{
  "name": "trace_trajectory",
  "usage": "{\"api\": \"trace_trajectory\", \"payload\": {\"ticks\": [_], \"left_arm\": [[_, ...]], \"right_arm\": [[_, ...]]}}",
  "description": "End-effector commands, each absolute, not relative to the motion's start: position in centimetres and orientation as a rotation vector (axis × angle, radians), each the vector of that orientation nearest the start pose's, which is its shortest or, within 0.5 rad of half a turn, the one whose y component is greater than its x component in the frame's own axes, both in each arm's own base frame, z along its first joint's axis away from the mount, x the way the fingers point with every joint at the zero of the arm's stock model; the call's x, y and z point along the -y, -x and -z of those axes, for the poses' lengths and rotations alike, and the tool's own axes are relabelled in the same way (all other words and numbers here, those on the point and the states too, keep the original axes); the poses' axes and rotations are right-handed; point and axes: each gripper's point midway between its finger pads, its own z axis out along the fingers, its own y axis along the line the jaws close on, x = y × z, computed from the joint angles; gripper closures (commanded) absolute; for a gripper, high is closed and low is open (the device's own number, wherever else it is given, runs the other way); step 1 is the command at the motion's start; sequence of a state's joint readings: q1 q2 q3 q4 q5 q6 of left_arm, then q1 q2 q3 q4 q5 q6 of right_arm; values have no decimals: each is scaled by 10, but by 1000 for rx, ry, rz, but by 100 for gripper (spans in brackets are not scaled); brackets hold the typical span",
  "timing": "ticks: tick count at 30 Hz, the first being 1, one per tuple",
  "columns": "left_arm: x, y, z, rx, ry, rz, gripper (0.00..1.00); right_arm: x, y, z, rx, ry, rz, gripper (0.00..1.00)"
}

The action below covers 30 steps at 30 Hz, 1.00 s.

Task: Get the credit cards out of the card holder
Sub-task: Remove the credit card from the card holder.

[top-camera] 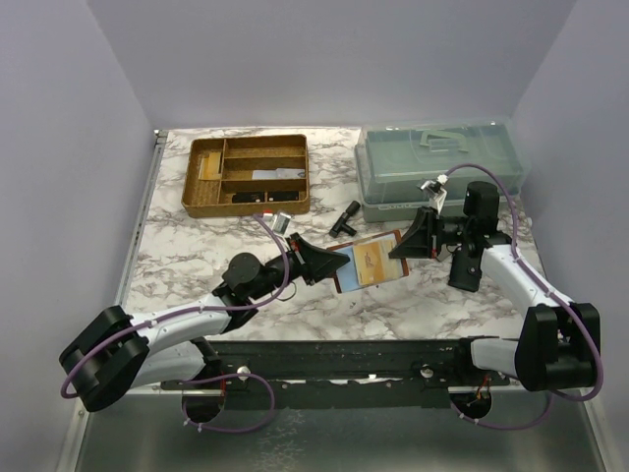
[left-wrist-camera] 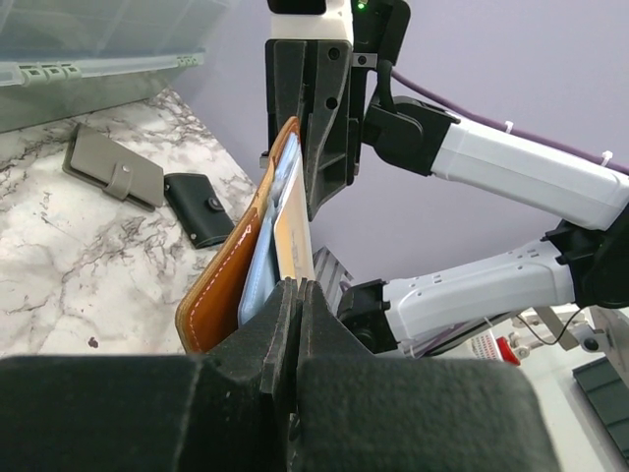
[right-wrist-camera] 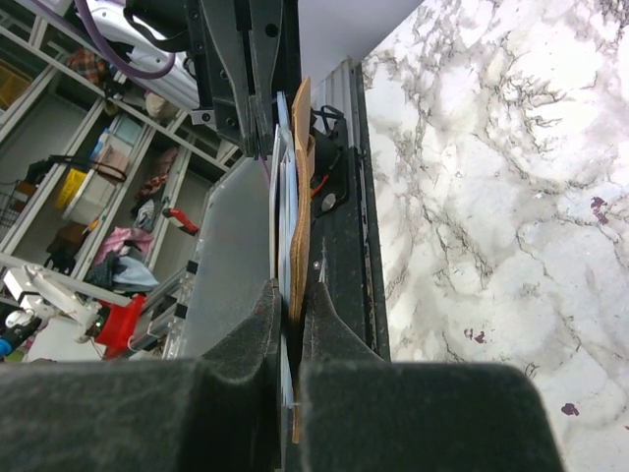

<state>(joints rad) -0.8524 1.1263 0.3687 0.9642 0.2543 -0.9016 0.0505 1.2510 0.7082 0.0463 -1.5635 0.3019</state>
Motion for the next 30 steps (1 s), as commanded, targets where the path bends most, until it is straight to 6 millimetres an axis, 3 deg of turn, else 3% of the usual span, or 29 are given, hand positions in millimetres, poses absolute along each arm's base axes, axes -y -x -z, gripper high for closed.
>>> {"api": "trace_trajectory", "payload": {"ticks": [1, 2, 5, 8, 19, 30], "left_arm": [[321, -175, -262, -1534, -239, 1635, 100], [323, -174, -264, -1536, -245, 1648, 100], [329, -174, -264, -1566, -255, 1673, 77], [332, -175, -260, -1586, -251, 1673, 67], [332, -187, -235, -1711, -198, 1585, 59], [358, -183, -244, -1699, -279, 1668, 56]], "right_arm": [[-182, -186, -233, -1696, 852, -1893, 100], [-182, -187, -233, -1697, 850, -1888, 100], [-182, -188, -232, -1699, 848, -1888, 100], [-182, -188, -231, -1702, 843, -1883, 100], [-182, -188, -232, -1699, 844, -1887, 100], [-183, -190, -229, -1710, 830, -1886, 100]]}}
